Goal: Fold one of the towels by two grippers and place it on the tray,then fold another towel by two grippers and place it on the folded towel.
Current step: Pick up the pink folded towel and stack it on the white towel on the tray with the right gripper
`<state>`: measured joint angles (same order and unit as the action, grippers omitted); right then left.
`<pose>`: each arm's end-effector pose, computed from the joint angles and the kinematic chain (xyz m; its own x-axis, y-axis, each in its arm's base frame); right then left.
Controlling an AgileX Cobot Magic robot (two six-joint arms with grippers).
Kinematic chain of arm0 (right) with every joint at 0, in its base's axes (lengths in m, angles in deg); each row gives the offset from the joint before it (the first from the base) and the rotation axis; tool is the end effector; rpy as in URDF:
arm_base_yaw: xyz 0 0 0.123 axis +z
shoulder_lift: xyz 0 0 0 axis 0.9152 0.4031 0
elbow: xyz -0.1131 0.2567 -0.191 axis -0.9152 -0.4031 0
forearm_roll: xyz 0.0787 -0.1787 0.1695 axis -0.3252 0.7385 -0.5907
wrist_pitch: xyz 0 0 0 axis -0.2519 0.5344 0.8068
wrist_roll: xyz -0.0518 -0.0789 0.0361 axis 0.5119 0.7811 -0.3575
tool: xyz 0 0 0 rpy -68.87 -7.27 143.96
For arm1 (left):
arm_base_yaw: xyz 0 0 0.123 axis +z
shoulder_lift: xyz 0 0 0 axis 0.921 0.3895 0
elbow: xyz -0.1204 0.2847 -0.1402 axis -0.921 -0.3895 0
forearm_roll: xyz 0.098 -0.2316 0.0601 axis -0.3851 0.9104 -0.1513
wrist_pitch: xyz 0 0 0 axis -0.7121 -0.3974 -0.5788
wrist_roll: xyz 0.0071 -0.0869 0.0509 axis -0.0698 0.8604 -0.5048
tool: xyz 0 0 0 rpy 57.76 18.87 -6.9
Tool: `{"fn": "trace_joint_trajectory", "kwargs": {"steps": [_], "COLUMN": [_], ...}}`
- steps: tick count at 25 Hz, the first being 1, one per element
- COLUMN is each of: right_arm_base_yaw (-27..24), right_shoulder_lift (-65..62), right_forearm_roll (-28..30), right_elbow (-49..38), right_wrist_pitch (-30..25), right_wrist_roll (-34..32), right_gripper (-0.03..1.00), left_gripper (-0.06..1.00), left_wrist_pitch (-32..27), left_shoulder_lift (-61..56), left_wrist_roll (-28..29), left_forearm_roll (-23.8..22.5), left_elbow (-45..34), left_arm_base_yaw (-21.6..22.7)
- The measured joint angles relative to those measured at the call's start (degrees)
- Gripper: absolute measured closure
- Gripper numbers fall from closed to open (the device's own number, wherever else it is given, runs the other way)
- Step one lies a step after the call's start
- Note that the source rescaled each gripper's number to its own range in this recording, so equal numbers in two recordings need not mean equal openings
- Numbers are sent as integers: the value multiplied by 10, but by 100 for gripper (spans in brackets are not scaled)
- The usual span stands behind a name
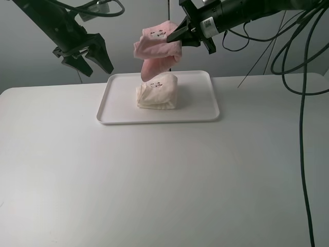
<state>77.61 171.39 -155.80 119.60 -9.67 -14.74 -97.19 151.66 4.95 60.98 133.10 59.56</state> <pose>0.5134 0.1863 0.2584 -0.9513 0.0627 -0.3019 -0.2312 0.5028 0.8329 0.4735 -0.1030 0.2796 -0.9067 0.3065 -0.2897 0.3964 0.8538 -0.3374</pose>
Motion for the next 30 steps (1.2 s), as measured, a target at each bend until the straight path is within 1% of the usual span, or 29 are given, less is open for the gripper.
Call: {"fn": "trace_joint_trajectory", "kwargs": {"steps": [2,5,7,9,15,20,24,26,28,30], "right_arm_base_yaw": [7,15,16,16,16,16,16,16,16,16], "right_shoulder_lift": [18,54,77,99,150,161,161,161,161,161], "right_forearm_roll": [-6,-21,-44,-73,-128,-174,-237,-255,-251,-217], "right_elbow": [29,70,83,87,88,88,89,89,90,90], "right_wrist_pitch": [0,4,10,16,29,32,30,30,30,30], "right_wrist_roll": [-11,-27,-29,-30,-30,-29,-26,-22,-19,-19], "right_gripper": [87,87,87,87,87,87,87,87,87,87], "left_gripper": [-1,-1,-1,-1,-1,-1,-1,-1,-1,-1], "left_wrist_pitch": [0,0,0,0,0,0,0,0,0,0], "left_shoulder_lift": [0,-4,-8,-9,-9,-9,-9,-9,-9,-9], "left_wrist_roll": [0,-1,-2,-2,-2,-2,-2,-2,-9,-14], "left_forearm_roll": [2,2,3,4,4,4,4,4,4,4], "left_elbow": [-7,-7,-7,-7,-7,-7,-7,-7,-7,-7], "left_arm_base_yaw": [10,12,12,12,12,12,12,12,12,12]}}
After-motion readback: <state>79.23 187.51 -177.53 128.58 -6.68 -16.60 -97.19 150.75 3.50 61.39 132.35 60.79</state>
